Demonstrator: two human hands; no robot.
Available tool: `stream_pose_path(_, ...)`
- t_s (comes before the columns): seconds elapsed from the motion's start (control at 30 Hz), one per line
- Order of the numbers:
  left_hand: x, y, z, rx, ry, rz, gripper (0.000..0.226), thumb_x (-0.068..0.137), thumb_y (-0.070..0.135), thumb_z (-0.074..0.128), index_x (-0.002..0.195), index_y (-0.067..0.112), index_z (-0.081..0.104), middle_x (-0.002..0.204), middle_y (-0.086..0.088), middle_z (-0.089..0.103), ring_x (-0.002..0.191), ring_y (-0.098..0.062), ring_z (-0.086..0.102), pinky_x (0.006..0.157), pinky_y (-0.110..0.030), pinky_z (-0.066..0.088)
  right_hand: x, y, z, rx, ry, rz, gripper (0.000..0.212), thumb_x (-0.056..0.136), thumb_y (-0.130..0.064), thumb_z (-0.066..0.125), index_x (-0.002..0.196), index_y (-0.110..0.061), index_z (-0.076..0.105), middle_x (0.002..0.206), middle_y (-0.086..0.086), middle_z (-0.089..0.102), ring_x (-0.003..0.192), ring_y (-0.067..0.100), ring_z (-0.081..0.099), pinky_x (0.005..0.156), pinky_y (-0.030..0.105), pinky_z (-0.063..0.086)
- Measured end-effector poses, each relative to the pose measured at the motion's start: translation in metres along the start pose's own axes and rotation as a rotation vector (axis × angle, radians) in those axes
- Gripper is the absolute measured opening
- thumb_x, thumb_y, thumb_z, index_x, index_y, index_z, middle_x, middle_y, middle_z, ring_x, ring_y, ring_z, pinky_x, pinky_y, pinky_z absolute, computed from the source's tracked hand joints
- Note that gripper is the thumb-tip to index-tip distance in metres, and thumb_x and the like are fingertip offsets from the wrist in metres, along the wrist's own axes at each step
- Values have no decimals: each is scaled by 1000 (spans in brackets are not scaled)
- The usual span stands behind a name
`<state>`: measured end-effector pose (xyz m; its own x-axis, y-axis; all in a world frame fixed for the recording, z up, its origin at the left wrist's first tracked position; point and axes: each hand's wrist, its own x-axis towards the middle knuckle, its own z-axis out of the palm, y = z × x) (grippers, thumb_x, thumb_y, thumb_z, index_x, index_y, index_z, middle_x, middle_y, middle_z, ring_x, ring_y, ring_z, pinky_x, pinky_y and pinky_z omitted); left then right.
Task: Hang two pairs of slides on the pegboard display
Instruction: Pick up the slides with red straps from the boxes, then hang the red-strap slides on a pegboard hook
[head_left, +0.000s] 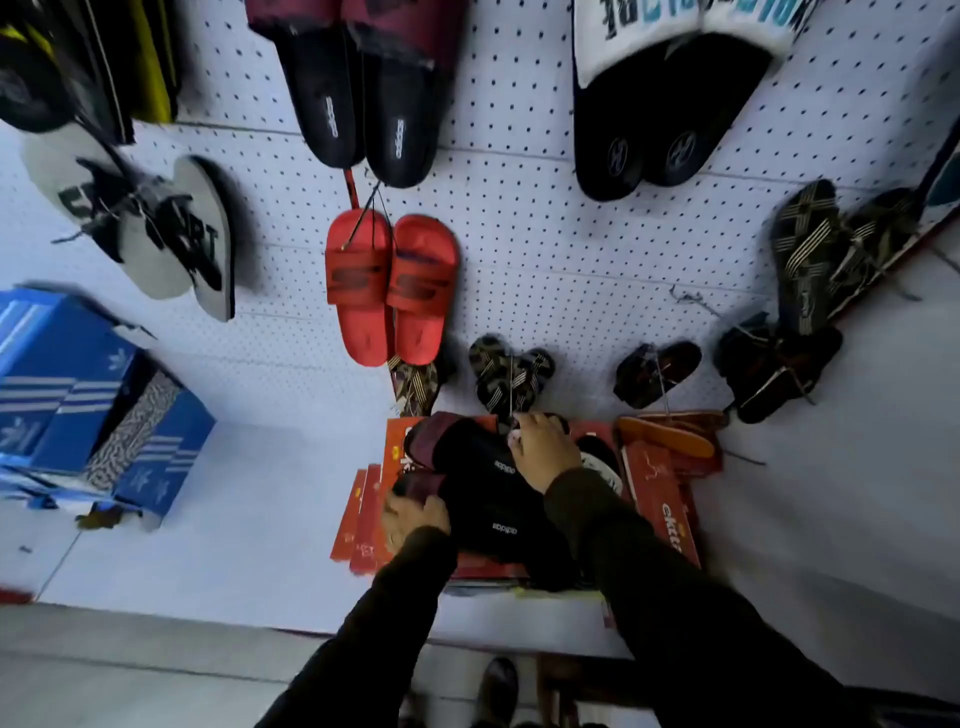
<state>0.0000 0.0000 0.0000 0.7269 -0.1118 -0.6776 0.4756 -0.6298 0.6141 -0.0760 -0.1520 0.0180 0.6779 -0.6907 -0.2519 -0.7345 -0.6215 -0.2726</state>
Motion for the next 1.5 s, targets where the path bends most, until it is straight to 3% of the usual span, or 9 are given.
stream_pose_path(0.1,13,-26,22,-102,-237,-281,48,100,14,39,142,-8,36,149,-21,41,137,-33,41,112,-34,31,8,3,10,-14,-155,58,43,100,-27,49,139,-10,52,139,14,58,131,36,51,107,44,44)
stream_pose_path(0.2,7,-41,32,-206,-431,-450,33,91,34,52,111,7,57,105,-8,64,97,-28,58,92,-38,42,12,5,13,42,-202,78,43,97,-25,56,137,-11,55,136,14,62,128,34,57,108,42,45)
stream_pose_path(0.47,12,-65,38,-540,-386,-447,27,95,11,54,122,10,51,87,-14,60,71,-29,55,64,-42,57,23,13,9,221,-356,219,63,76,-19,81,135,-11,60,130,13,69,122,33,64,104,37,50)
stream_pose_path(0.67,15,-63,-3,-546,-270,-259,45,90,6,61,133,0,49,79,-12,59,66,-26,56,62,-38,50,7,14,11,595,-471,374,54,77,-5,79,129,-3,63,123,18,70,110,35,70,93,47,59)
stream_pose_path(0.8,26,-40,-34,-546,-208,-84,51,88,9,64,137,6,50,121,-21,64,96,-35,62,76,-43,53,-13,2,-2,923,-447,409,46,80,8,73,125,3,64,126,21,70,115,37,68,98,49,56)
stream_pose_path(0.9,24,-17,-60,-563,-205,83,51,88,9,64,137,10,50,132,-19,60,107,-34,61,74,-37,51,-25,-18,-22,1034,-402,345,50,81,11,70,130,0,62,126,21,69,116,38,68,79,38,63)
stream_pose_path(1.2,18,85,-130,-583,-133,555,48,87,16,67,134,17,56,131,-11,62,94,-25,63,90,-46,55,-22,-88,-97,1307,-28,149,56,74,15,75,127,3,61,99,6,74,79,18,72,53,27,60)
stream_pose_path(1.33,13,134,-162,-563,-66,758,48,86,22,68,132,18,58,124,-5,65,81,-13,67,91,-46,56,-16,-117,-137,1304,160,31,59,72,10,80,127,0,62,128,13,65,110,33,69,82,44,63)
stream_pose_path(1.5,3,198,-199,-563,-41,949,52,83,30,69,134,23,56,122,6,65,91,-18,68,84,-35,58,-14,-157,-186,1421,309,-134,52,77,11,75,126,1,61,129,14,63,108,34,68,62,23,63)
